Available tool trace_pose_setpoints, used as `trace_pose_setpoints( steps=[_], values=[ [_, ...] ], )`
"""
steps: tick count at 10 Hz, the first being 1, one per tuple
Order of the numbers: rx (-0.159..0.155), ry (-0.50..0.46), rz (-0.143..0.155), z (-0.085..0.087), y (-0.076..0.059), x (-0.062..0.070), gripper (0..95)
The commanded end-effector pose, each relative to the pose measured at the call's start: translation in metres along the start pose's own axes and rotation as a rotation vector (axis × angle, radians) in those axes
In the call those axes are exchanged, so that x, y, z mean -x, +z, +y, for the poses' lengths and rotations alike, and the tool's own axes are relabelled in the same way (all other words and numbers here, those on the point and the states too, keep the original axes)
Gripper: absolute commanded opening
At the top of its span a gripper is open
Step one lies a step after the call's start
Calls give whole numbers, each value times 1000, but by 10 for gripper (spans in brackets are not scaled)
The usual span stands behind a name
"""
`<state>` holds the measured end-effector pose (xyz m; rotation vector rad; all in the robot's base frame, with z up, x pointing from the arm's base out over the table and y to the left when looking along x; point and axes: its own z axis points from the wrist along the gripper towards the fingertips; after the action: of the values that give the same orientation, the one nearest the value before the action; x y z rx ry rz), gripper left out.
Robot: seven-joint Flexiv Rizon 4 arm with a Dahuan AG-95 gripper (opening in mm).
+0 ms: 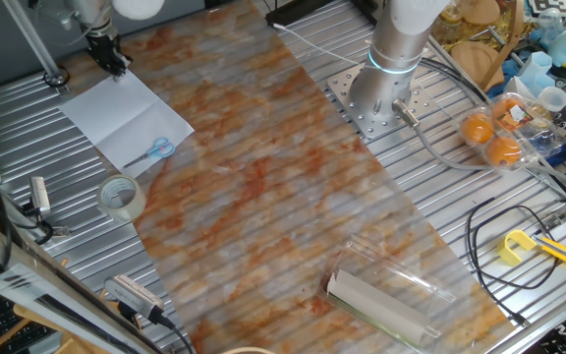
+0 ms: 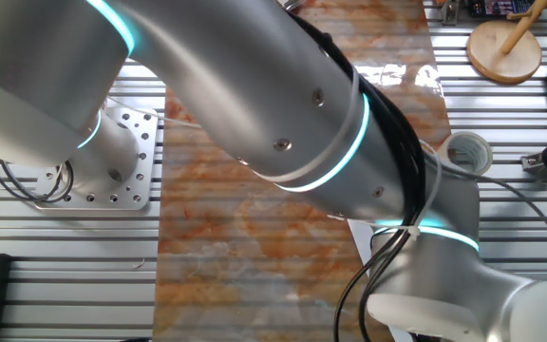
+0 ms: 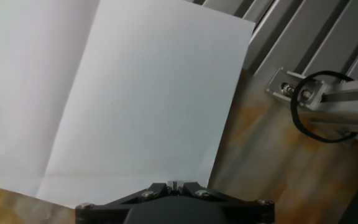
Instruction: Unfold a piece of paper
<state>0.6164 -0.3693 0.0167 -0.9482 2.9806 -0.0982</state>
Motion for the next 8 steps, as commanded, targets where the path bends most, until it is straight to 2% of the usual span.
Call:
trace_pose_setpoints(
  steps=[1, 4, 8],
  values=[
    [-13, 13, 5, 3, 1, -6, 0],
    [-18, 12, 8, 8, 4, -15, 0],
    [-15, -8, 5, 7, 5, -13, 0]
  ],
)
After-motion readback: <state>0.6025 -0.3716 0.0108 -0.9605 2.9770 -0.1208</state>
